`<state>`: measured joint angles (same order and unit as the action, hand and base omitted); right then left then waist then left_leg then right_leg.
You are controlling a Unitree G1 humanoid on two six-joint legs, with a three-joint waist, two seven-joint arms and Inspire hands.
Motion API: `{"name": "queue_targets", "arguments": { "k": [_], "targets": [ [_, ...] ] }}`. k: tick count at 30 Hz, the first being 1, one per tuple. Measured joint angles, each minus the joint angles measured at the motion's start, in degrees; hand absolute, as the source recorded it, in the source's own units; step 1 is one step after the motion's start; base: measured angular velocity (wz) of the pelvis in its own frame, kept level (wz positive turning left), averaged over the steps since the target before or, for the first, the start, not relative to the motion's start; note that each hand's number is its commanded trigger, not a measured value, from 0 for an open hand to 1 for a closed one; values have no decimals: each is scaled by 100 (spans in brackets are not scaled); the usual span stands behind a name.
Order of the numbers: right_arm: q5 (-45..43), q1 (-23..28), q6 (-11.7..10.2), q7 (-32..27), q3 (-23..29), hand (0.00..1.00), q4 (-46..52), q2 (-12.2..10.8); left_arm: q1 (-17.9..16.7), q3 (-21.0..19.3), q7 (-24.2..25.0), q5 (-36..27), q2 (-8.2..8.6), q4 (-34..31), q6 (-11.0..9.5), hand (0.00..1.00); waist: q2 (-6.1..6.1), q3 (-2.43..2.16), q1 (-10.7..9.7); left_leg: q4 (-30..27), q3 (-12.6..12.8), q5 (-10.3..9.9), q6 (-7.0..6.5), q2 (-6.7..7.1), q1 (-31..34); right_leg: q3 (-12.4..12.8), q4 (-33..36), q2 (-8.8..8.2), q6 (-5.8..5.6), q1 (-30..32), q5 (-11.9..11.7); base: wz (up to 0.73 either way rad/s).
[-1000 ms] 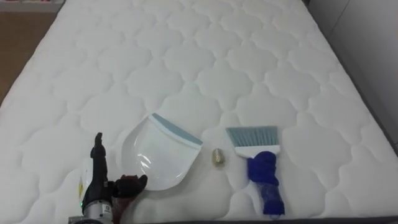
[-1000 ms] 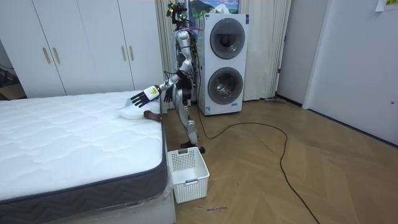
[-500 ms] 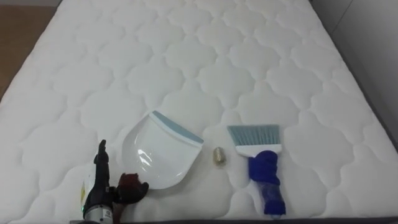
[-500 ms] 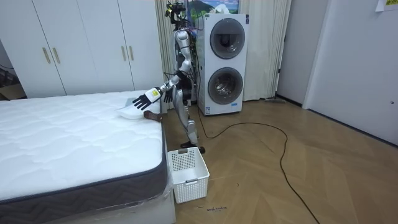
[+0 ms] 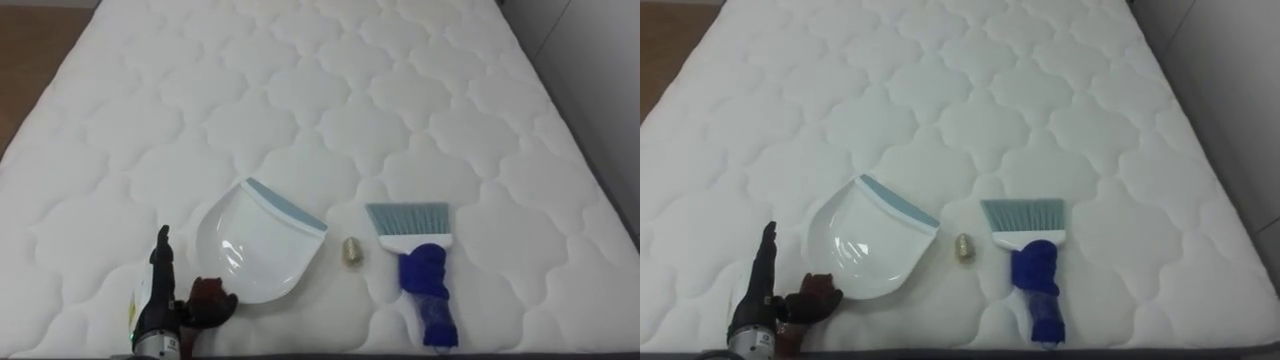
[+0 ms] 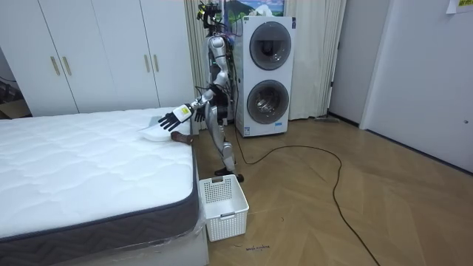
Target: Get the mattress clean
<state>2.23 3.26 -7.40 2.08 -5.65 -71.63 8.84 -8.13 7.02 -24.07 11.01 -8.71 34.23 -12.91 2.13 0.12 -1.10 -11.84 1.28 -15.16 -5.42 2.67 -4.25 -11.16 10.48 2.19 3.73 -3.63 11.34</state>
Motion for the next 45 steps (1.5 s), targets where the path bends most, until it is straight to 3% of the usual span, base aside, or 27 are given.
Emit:
{"name": "queue_targets", "arguments": {
  "k": [10, 14, 19, 21, 33, 41, 45],
  "targets": [
    [25, -64, 0, -10, -212, 0, -6, 52, 8, 11, 3, 2, -33, 18, 1, 0, -31, 6, -13, -13, 2, 0, 0, 0, 59, 11, 12, -1, 1, 70, -1, 0],
    [26, -98, 2, -9, -225, 0, -20, 64, 9, 23, 64, 3, -36, 110, 18, 0, -52, 36, -27, -74, 3, 0, -1, 1, 80, 13, 8, -2, 2, 83, -6, 0],
    [226, -143, 2, -9, -435, 0, -90, 139, 134, 220, 68, -1, -101, 448, 29, 0, -82, 55, -26, -82, 16, 0, 0, 0, 97, 28, 10, -2, 4, 99, -7, 0],
    [222, -191, 3, 0, -436, 0, -144, 150, 219, 233, 109, 1, -101, 660, 33, 0, -99, 36, -21, -88, 25, 0, -1, -1, 170, 33, 21, -2, 8, 170, -11, -2],
    [105, -359, 97, -149, -437, 0, -230, 155, 457, 219, 217, 121, -100, 1368, 50, 0, -118, 17, -19, -103, 30, 11, -10, -2, 462, 39, 30, -2, 7, 466, -39, 0],
    [46, -500, 105, -314, -488, 0, -298, 96, 648, 223, 210, 333, -66, 1831, 125, 0, -153, 31, -43, -154, 26, 12, -9, 0, 636, 58, 29, -5, 7, 610, -39, 0],
    [-43, -695, 101, -406, -491, 0, -504, 82, 803, 213, 208, 515, -66, 1900, 134, 0, -194, 65, -52, -190, 32, 12, -9, 5, 760, 176, 40, -3, 7, 722, -39, 0]
  ]
}}
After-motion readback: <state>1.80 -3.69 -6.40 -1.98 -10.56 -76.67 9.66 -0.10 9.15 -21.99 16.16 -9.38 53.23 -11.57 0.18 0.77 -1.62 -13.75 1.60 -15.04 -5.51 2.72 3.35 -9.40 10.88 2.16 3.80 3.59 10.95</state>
